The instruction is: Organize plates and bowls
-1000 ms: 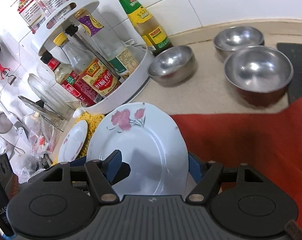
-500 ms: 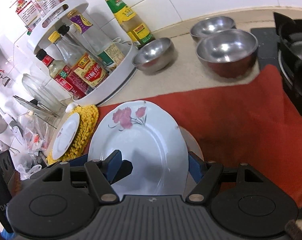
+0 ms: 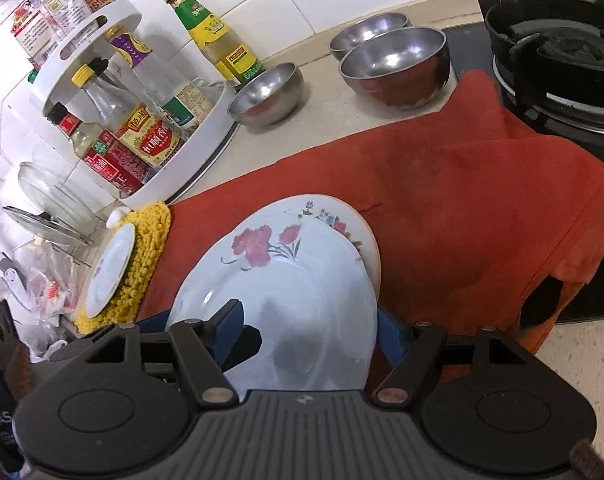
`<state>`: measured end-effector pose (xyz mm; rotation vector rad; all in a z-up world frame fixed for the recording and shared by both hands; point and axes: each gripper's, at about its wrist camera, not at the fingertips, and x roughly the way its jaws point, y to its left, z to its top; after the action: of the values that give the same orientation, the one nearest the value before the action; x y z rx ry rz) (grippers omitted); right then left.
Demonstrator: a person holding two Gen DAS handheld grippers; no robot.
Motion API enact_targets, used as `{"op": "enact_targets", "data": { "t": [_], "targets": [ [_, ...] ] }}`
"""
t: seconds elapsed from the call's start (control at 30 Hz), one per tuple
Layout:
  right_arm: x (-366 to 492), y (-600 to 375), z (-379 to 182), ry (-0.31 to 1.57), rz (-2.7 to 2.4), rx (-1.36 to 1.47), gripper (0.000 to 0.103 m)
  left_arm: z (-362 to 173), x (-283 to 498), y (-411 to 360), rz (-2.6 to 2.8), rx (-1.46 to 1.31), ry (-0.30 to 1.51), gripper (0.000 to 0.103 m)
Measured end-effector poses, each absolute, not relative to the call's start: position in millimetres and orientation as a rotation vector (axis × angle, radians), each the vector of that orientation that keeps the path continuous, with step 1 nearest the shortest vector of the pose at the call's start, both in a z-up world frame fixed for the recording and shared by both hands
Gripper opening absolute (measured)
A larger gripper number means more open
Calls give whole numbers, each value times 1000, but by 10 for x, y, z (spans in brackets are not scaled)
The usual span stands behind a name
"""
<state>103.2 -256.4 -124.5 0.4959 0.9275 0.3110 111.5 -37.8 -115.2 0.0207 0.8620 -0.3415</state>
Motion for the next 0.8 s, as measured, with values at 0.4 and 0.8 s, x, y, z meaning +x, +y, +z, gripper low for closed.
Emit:
{"op": "enact_targets", "data": {
  "t": [0.4, 0.8],
  "targets": [
    [1252, -2499, -1223, 887, 308, 451, 67, -1218, 1366, -383, -308, 8, 876, 102],
    [1417, -2370, -1195, 893, 329, 324, 67, -1239, 1462, -343, -301, -22, 894, 100]
  ]
}}
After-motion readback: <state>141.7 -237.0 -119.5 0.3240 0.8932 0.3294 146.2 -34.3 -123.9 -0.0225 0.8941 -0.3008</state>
